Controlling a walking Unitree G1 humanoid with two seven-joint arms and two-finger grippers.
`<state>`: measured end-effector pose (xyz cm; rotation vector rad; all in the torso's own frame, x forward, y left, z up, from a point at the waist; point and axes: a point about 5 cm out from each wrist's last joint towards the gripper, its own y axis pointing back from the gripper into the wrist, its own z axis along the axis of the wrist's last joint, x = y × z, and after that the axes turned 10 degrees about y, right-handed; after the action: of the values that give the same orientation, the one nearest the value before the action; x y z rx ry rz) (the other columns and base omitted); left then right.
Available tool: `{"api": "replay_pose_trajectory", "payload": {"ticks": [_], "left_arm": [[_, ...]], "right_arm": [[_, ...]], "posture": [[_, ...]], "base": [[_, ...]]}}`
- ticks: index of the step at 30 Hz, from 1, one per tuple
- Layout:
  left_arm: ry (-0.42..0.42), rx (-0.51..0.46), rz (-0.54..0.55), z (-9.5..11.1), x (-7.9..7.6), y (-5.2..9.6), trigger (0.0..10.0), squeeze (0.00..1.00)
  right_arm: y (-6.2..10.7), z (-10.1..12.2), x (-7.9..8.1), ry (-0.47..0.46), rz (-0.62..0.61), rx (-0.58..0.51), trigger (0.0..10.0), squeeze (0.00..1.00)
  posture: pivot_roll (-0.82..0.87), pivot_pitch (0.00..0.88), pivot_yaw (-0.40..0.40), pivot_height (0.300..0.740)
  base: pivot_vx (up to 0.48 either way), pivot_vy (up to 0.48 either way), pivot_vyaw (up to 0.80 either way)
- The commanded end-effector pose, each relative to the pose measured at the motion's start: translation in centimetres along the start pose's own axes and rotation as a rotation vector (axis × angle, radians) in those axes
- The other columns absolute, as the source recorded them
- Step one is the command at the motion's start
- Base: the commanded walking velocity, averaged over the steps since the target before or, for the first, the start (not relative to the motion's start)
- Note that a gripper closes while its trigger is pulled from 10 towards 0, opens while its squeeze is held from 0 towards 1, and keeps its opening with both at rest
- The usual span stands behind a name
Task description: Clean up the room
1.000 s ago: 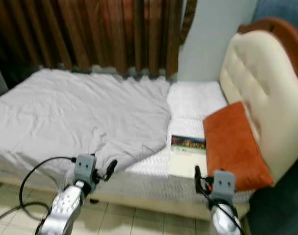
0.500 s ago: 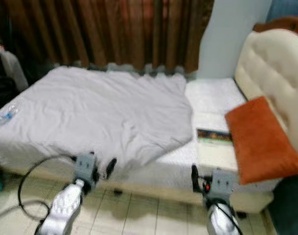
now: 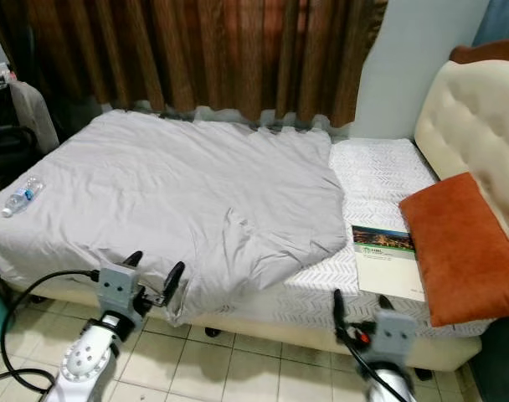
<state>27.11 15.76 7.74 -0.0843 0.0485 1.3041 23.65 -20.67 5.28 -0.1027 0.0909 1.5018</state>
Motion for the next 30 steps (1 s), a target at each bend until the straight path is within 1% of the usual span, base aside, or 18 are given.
{"api": "replay_pose_trajectory", "payload": {"ticks": [1,7,11,12,14,26,30], "left_arm": [[-0.004,0.016,-0.006,0.2,-0.2,-0.4,10.0,0.0],[-0.004,0.027,-0.008,0.1,-0.1,-0.4,10.0,0.0],[-0.019,0.04,-0.016,0.0,-0.1,-0.5,10.0,0.0],[-0.038,0.057,-0.011,-0.1,0.0,-0.6,10.0,0.0],[-0.044,0.066,-0.006,-0.1,0.2,-0.7,10.0,0.0],[-0.044,0.086,-0.027,-0.3,0.2,-1.2,10.0,0.0],[-0.06,0.097,-0.035,-0.4,0.3,-1.3,10.0,0.0]], "right_arm": [[-0.2,0.2,0.0,0.013,0.012,0.009,10.0,0.0],[-0.5,0.1,0.1,0.009,0.02,0.014,10.0,0.0],[-0.6,0.0,0.1,0.012,0.024,0.022,10.0,0.0],[-0.6,-0.1,0.2,0.015,0.028,0.029,10.0,0.0],[-0.6,-0.2,0.3,0.016,0.031,0.034,10.0,0.0],[-0.8,-0.5,0.6,0.021,0.044,0.046,10.0,0.0],[-1.0,-0.4,0.5,0.024,0.045,0.046,10.0,0.0]], "posture": [[-0.04,0.0,-0.016,0.74],[-0.04,0.0,-0.013,0.74],[-0.04,0.0,-0.013,0.74],[-0.03,0.0,-0.012,0.74],[-0.03,0.0,-0.011,0.74],[-0.03,0.0,-0.004,0.74],[-0.03,0.0,-0.004,0.74]], "base": [[0.424,0.0,0.0],[0.42,0.0,0.0],[0.42,0.0,0.0],[0.435,0.0,0.0],[0.435,0.0,0.0],[0.436,0.0,0.0],[0.437,0.0,0.0]]}}
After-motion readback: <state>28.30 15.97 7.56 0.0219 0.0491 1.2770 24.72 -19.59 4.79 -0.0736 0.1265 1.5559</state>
